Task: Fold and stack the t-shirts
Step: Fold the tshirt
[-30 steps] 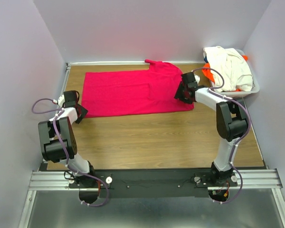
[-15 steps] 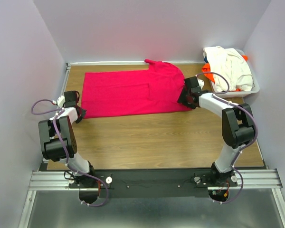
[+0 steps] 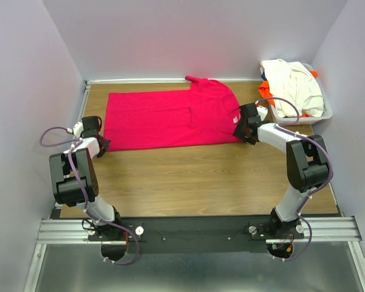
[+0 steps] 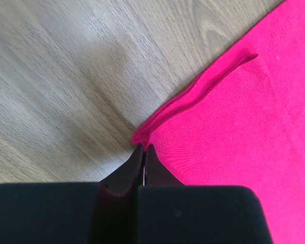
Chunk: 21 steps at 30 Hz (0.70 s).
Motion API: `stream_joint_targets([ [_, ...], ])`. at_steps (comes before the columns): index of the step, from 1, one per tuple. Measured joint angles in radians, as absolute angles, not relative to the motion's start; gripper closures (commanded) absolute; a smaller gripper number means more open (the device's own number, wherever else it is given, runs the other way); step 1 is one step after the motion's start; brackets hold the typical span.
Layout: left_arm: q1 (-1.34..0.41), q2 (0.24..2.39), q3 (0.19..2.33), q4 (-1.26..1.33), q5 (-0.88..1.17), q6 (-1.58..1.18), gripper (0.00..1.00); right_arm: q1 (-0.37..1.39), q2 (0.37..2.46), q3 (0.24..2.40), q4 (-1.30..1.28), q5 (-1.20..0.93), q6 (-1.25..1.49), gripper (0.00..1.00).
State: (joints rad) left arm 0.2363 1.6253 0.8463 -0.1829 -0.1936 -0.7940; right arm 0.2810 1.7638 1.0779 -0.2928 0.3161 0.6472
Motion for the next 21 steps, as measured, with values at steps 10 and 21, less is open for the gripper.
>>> stream_joint_targets([
  [10, 0.245, 1.562, 0.817, -0.218, -0.192, -0.762, 1.00, 0.253, 1.812, 1.075, -0.233, 0.327, 0.638, 1.00],
  [21, 0.292, 1.370, 0.703, -0.255, -0.189, -0.724, 1.00, 0.253, 1.407, 0.838, -0.241, 0.282, 0.673, 0.99],
])
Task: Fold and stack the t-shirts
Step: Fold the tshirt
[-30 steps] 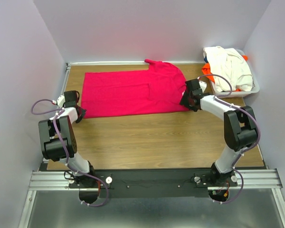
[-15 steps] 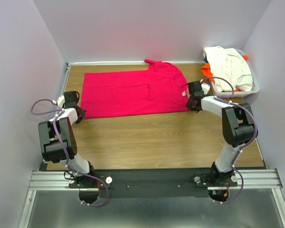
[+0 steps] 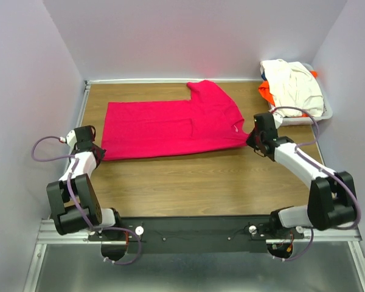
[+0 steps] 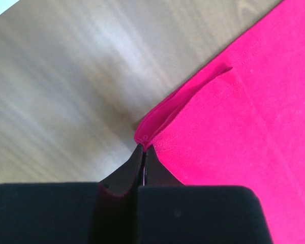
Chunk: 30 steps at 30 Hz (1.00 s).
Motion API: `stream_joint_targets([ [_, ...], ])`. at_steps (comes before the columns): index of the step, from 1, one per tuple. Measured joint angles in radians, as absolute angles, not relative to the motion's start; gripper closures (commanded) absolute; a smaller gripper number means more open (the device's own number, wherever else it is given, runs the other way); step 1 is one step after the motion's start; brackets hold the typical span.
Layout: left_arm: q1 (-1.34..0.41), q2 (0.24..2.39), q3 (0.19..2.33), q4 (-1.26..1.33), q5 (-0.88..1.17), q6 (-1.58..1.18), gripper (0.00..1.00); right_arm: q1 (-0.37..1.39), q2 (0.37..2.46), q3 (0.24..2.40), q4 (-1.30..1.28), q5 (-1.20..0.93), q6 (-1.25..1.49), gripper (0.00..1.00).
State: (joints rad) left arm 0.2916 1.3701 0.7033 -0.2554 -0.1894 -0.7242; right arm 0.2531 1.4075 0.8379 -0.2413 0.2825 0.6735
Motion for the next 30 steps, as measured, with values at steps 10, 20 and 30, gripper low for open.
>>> stream_joint_targets([
  [10, 0.311, 1.215, 0.643, -0.322, -0.171, -0.722, 1.00, 0.253, 1.073, 0.687, -0.402, 0.212, 0.730, 1.00],
  [20, 0.320, 1.161, 0.646, -0.375, -0.161, -0.743, 0.33, 0.253, 0.944, 0.655, -0.514, 0.152, 0.781, 0.33],
  [30, 0.410, 1.159, 0.771, -0.403, -0.121, -0.692, 0.27, 0.253, 0.969, 0.758, -0.560, 0.135, 0.733, 0.20],
])
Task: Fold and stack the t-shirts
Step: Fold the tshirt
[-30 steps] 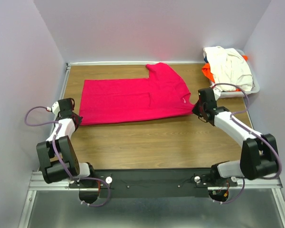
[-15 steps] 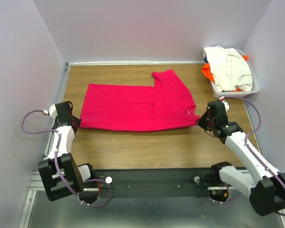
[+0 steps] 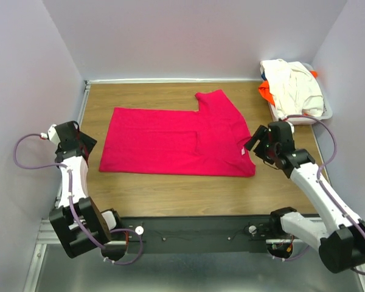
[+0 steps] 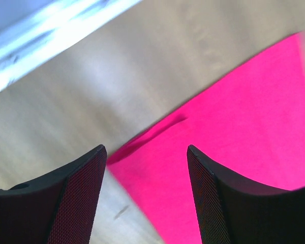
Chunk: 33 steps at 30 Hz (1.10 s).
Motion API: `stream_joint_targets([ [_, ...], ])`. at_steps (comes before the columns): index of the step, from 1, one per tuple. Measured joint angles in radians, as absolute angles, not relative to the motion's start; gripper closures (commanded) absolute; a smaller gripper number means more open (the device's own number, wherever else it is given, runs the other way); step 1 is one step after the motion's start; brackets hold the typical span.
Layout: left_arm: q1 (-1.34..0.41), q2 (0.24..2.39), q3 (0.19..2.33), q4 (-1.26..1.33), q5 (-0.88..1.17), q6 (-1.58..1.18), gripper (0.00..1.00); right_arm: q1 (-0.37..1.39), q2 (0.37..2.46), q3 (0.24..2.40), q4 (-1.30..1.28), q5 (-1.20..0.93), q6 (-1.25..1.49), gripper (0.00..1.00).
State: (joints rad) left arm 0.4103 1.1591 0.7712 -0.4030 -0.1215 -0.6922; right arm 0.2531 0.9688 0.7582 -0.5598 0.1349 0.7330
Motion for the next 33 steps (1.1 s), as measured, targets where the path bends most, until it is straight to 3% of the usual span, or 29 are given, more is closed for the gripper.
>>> stream_joint_targets([
  [7, 0.284, 1.232, 0.948, -0.328, -0.129, -0.677, 0.28, 0.253, 1.390, 1.080, -0.464, 0.116, 0.624, 0.21],
  [15, 0.096, 1.604, 1.268, -0.297, -0.273, -0.627, 0.36, 0.235, 1.918, 1.585, -0.374, 0.149, 0.414, 0.30],
  [24, 0.044, 1.918, 1.573, -0.311, -0.404, -0.538, 0.37, 0.180, 2.265, 2.002, -0.342, 0.105, 0.286, 0.36],
  [33, 0.043, 2.151, 1.736, -0.353, -0.418, -0.496, 0.39, 0.175, 2.483, 2.180, -0.342, 0.041, 0.243, 0.36],
])
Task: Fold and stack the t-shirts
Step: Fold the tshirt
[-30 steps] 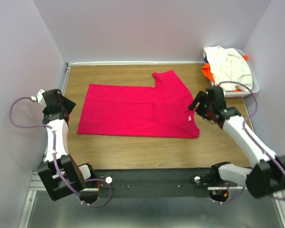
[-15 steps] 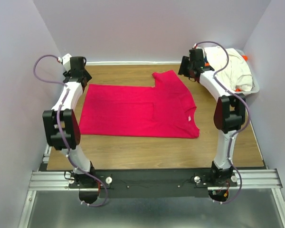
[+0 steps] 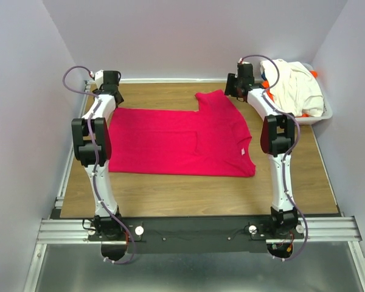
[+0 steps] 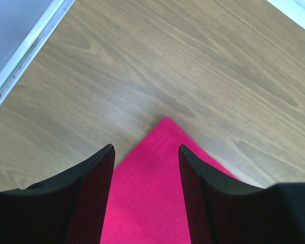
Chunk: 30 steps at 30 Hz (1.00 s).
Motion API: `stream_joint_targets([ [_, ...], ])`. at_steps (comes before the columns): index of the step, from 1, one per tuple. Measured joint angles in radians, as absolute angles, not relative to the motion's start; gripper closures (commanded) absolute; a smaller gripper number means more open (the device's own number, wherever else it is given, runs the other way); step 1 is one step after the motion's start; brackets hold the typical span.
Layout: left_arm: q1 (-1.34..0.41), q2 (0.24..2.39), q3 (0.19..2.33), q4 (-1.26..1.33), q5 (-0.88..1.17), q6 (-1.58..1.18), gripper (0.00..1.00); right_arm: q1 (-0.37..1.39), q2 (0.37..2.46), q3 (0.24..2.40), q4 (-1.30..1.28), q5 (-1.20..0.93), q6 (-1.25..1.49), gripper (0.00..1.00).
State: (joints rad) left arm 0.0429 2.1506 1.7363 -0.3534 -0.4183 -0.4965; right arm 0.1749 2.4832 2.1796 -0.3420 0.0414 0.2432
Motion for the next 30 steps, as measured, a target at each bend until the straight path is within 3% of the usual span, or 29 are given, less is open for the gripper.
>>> stream_joint_targets([
  [15, 0.041, 2.371, 1.971, -0.420, -0.398, -0.483, 0.50, 0.175, 2.534, 2.230, -0.341, 0.028, 0.216, 0.36],
  [22, 0.041, 2.389, 1.980, -0.456, -0.389, -0.504, 0.68, 0.175, 2.553, 2.244, -0.338, 0.004, 0.214, 0.36],
  [30, 0.041, 2.394, 1.986, -0.467, -0.385, -0.510, 0.78, 0.175, 2.603, 2.263, -0.333, -0.024, 0.207, 0.36],
])
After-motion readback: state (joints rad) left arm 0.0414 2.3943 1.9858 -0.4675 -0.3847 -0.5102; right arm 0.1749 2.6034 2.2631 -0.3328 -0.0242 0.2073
